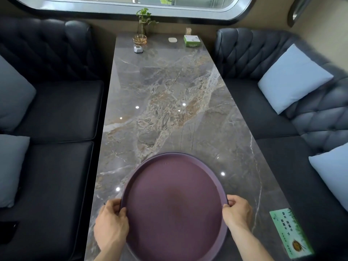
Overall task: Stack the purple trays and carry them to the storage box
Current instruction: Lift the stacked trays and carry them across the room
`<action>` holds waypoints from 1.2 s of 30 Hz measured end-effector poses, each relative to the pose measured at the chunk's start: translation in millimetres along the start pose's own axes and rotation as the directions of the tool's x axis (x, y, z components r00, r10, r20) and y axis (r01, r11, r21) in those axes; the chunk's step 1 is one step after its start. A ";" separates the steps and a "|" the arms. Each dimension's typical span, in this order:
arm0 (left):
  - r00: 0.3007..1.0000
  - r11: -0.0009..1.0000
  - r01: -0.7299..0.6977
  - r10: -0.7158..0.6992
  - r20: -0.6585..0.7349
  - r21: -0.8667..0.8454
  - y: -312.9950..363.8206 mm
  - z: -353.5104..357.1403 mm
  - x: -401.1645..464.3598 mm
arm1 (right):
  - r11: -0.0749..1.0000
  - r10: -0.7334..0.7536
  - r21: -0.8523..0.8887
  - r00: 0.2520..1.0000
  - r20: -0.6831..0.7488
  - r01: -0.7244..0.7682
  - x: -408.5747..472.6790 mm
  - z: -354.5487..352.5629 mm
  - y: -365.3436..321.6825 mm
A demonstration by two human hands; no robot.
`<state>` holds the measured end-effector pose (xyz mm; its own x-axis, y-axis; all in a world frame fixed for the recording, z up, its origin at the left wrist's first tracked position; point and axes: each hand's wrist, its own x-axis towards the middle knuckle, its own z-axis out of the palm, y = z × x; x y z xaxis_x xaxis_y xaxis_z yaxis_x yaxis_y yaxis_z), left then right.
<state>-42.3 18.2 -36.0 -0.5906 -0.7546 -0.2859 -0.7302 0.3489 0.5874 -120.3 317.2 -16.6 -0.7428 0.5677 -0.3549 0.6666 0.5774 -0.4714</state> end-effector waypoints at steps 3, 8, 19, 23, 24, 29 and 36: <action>1.000 0.999 -0.012 0.011 -0.028 -0.033 -1.9 4.8 -1.6 | 1.000 0.007 0.004 0.999 -0.036 -0.007 2.0 1.2 -3.0; 0.998 0.998 -0.034 0.030 -0.063 -0.057 -2.8 8.8 -2.7 | 0.999 -0.035 -0.005 0.996 -0.081 0.035 3.3 10.2 1.7; 0.997 0.997 -0.028 0.034 -0.074 0.076 11.4 7.7 0.4 | 0.998 -0.054 -0.044 0.996 -0.071 0.051 7.2 11.8 -1.1; 0.995 0.985 -0.075 0.085 -0.056 0.157 11.0 3.3 2.2 | 0.995 -0.076 -0.065 0.995 -0.057 0.072 8.2 11.3 0.3; 0.995 0.983 -0.079 0.088 -0.051 0.168 12.1 2.2 2.6 | 0.995 -0.076 -0.067 0.996 -0.055 0.072 8.7 11.4 0.2; 0.985 0.960 -0.159 0.169 -0.025 0.229 10.7 -1.1 3.4 | 0.993 -0.073 -0.102 0.996 -0.050 0.067 10.0 11.0 -2.1; 0.989 0.971 -0.142 0.146 -0.006 0.192 7.3 -2.2 4.4 | 0.987 -0.111 -0.126 0.992 -0.055 0.104 10.5 12.6 -2.7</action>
<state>-49.5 16.2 -31.3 -0.6886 -0.6991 -0.1927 -0.6912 0.5523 0.4660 -130.7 314.2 -29.1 -0.8079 0.5310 -0.2557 0.5884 0.7027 -0.3999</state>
